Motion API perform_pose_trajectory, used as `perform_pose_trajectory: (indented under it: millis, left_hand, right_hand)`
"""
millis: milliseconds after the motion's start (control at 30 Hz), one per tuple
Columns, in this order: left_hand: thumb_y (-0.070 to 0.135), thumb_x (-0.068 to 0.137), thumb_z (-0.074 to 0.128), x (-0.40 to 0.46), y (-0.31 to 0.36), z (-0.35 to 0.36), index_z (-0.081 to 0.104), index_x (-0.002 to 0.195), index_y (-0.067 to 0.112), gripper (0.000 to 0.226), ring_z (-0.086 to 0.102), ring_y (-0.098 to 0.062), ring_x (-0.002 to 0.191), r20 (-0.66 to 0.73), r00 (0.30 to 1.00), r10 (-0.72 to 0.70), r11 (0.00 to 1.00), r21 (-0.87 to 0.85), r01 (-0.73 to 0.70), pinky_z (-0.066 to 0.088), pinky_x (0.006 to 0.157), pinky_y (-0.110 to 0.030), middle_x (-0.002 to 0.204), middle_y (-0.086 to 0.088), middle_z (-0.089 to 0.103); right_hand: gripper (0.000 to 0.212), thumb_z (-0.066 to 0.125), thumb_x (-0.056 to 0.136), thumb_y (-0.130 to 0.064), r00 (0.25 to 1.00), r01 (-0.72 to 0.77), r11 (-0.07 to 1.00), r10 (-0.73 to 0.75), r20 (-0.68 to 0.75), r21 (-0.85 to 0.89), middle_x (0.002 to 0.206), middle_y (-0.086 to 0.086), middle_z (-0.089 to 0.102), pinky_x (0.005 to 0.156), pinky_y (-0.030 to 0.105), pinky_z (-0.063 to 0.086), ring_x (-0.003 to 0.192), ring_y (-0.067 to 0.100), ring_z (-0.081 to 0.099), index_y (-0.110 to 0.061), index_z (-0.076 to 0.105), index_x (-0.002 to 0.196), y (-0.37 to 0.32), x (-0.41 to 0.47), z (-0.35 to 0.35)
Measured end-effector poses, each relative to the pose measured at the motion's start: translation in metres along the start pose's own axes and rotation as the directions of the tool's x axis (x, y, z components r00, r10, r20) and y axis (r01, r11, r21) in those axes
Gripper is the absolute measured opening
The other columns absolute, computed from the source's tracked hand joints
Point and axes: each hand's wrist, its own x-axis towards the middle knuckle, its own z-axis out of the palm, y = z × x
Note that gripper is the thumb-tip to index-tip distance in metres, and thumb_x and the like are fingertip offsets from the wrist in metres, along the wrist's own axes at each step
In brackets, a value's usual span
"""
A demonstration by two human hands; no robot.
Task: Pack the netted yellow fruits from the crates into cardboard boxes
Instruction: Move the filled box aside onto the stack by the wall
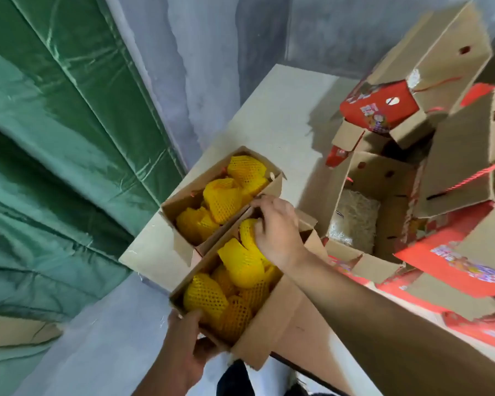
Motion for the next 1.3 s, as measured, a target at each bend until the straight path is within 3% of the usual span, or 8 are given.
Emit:
perform_pose_trajectory:
  millis: [100, 267, 333, 433, 633, 967, 1167, 1300]
  left_hand:
    - [-0.003, 0.093, 0.049, 0.004, 0.013, -0.002, 0.056, 0.133, 0.027, 0.051, 0.073, -0.052, 0.079, 0.079, 0.997, -0.022, 0.995, 0.094, 0.014, 0.055, 0.071, -0.065, 0.122, -0.028, 0.064]
    - [0.012, 0.091, 0.065, 0.023, 0.041, -0.007, 0.048, 0.139, 0.013, 0.052, 0.070, -0.041, 0.090, -0.042, 0.996, -0.080, 0.942, 0.323, 0.090, 0.059, 0.076, -0.052, 0.134, -0.024, 0.055]
    - [0.037, 0.053, 0.082, 0.024, 0.055, -0.007, 0.054, 0.137, 0.003, 0.095, 0.055, -0.044, 0.120, -0.085, 0.996, -0.003, 0.766, 0.640, 0.057, 0.046, 0.094, -0.041, 0.135, -0.027, 0.055]
    - [0.048, 0.047, 0.062, 0.028, 0.063, -0.006, 0.063, 0.129, -0.002, 0.096, 0.051, -0.039, 0.127, -0.101, 0.988, 0.115, 0.558, 0.830, 0.020, 0.038, 0.091, -0.036, 0.132, -0.026, 0.059]
    - [-0.005, 0.090, 0.067, 0.030, 0.059, 0.000, 0.045, 0.128, 0.002, 0.045, 0.058, -0.041, 0.095, 0.002, 0.997, -0.075, 0.921, 0.384, 0.068, 0.053, 0.083, -0.051, 0.114, -0.021, 0.056]
    - [0.002, 0.093, 0.062, 0.025, 0.056, 0.024, 0.057, 0.136, 0.007, 0.044, 0.058, -0.048, 0.126, 0.194, 0.949, -0.247, 0.931, 0.318, 0.177, 0.046, 0.109, -0.061, 0.132, -0.030, 0.062]
    - [0.002, 0.088, 0.064, 0.034, 0.060, 0.043, 0.050, 0.136, 0.007, 0.050, 0.060, -0.047, 0.121, 0.143, 0.967, -0.210, 0.945, 0.285, 0.163, 0.052, 0.101, -0.058, 0.128, -0.031, 0.061]
    - [0.003, 0.088, 0.068, 0.033, 0.062, 0.055, 0.047, 0.111, 0.015, 0.033, 0.061, -0.041, 0.112, 0.130, 0.972, -0.197, 0.952, 0.262, 0.158, 0.053, 0.101, -0.059, 0.114, -0.026, 0.059]
  right_hand:
    - [0.074, 0.065, 0.079, -0.033, 0.952, -0.239, 0.968, 0.219, -0.212, -0.073, 0.153, 0.008, 0.035, 0.115, 0.047, 0.028, 0.139, 0.029, 0.032, -0.027, 0.041, 0.149, 0.003, -0.057, 0.011]
    - [0.098, 0.055, 0.086, 0.011, 0.852, -0.397, 0.710, 0.520, -0.054, 0.581, 0.164, 0.002, 0.028, 0.122, 0.051, 0.030, 0.151, 0.025, 0.030, -0.028, 0.007, 0.162, -0.012, -0.098, 0.043]
    - [0.093, 0.047, 0.094, 0.012, 0.843, -0.398, 0.686, 0.536, -0.052, 0.609, 0.163, -0.005, 0.030, 0.122, 0.046, 0.033, 0.148, 0.021, 0.035, -0.034, 0.002, 0.162, -0.019, -0.092, 0.046]
    - [0.081, 0.046, 0.102, -0.007, 0.805, -0.505, 0.699, 0.593, -0.016, 0.506, 0.156, -0.003, 0.044, 0.112, 0.045, 0.046, 0.134, 0.022, 0.051, -0.048, 0.003, 0.157, -0.022, -0.093, 0.048]
    - [0.081, 0.052, 0.101, -0.029, 0.859, -0.407, 0.715, 0.512, -0.029, 0.568, 0.156, -0.011, 0.042, 0.117, 0.043, 0.040, 0.136, 0.018, 0.049, -0.050, -0.003, 0.158, -0.025, -0.077, 0.039]
    - [0.086, 0.058, 0.097, -0.015, 0.843, -0.536, 0.791, 0.521, 0.135, 0.293, 0.145, 0.011, 0.053, 0.099, 0.044, 0.051, 0.118, 0.039, 0.062, -0.031, 0.004, 0.162, 0.008, -0.030, 0.005]
    - [0.121, 0.055, 0.090, 0.001, 0.772, -0.595, 0.793, 0.609, 0.183, -0.127, 0.089, 0.009, 0.063, 0.061, 0.038, 0.049, 0.071, 0.026, 0.064, -0.042, -0.043, 0.145, 0.016, 0.022, -0.014]
    - [0.093, 0.052, 0.091, 0.007, 0.722, -0.658, 0.740, 0.672, 0.163, -0.140, 0.107, 0.017, 0.059, 0.050, 0.041, 0.061, 0.078, 0.037, 0.068, -0.038, 0.002, 0.156, 0.023, 0.052, -0.021]
